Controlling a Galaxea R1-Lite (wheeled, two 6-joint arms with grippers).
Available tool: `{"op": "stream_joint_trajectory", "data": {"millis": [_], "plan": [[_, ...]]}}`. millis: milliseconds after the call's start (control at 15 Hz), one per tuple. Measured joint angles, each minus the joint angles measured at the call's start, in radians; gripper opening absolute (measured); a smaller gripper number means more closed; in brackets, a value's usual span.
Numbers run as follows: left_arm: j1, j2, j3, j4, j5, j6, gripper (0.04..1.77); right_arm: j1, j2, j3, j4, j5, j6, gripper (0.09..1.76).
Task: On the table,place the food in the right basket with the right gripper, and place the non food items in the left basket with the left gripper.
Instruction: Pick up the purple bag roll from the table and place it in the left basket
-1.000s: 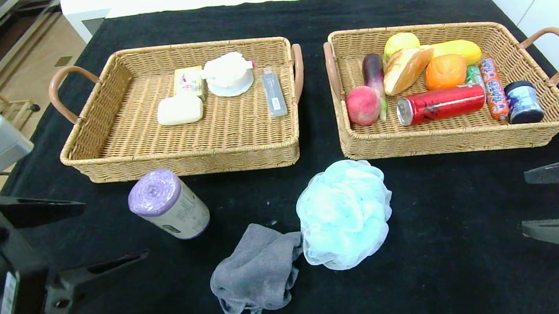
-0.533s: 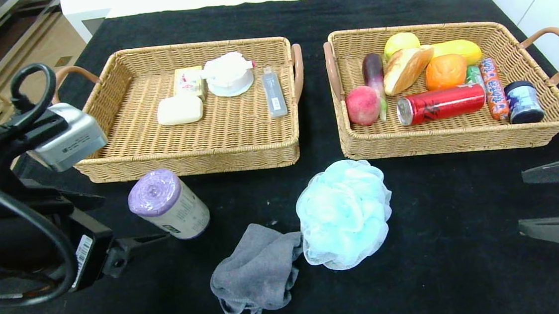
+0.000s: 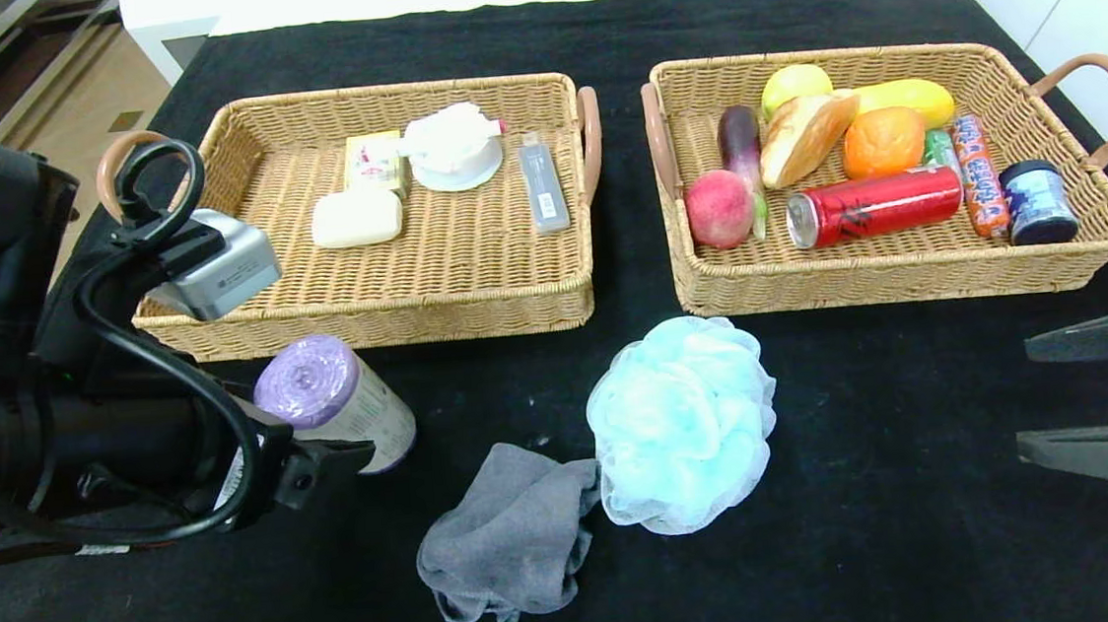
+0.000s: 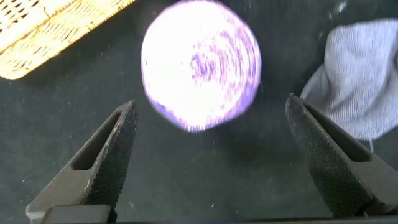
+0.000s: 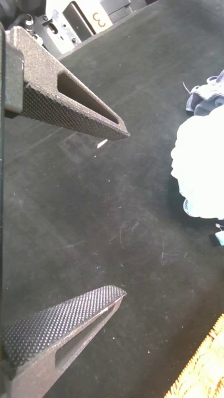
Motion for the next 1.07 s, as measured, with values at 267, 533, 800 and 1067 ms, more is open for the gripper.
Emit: {"op": "stream_joint_trajectory", "data": {"millis": [267,533,800,1067], "plan": [[0.029,0.055,-0.05,0.0,-0.003,-0.017,1.72,0.0,0.006,0.0,-0.002,0.0,0.0,1.71],[0.048,0.112,-0.077,-0.022,-0.008,-0.046,1.72,-0.001,0.008,-0.001,-0.001,0.0,0.0,1.71],[0.053,0.148,-0.085,-0.036,-0.01,-0.05,1.72,-0.001,0.013,-0.001,-0.002,0.0,0.0,1.71],[0.053,0.166,-0.09,-0.036,-0.011,-0.05,1.72,-0.001,0.015,-0.001,-0.002,0.0,0.0,1.71]]}}
